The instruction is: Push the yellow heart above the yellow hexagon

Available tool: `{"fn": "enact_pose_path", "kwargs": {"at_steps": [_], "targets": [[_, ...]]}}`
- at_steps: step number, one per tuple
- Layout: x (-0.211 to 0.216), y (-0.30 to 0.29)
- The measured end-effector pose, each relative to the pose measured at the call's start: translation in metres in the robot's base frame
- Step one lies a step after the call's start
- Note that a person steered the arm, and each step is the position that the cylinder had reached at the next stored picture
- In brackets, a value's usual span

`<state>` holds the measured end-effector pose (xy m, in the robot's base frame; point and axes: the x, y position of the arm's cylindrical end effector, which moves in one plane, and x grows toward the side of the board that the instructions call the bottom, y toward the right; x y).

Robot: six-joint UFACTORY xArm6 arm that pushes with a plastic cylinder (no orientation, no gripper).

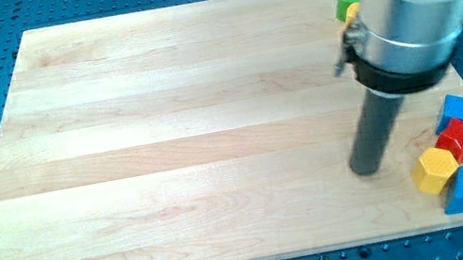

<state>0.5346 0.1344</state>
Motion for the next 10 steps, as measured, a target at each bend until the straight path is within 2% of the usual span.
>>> {"fn": "enact_pose_path", "kwargs": {"at_steps": [4, 5, 6, 7, 10], "targets": [[-0.184, -0.008], [-0.24, -0.001], [-0.281, 0.042], [-0.296, 0.077], [-0.302, 0.107]]}}
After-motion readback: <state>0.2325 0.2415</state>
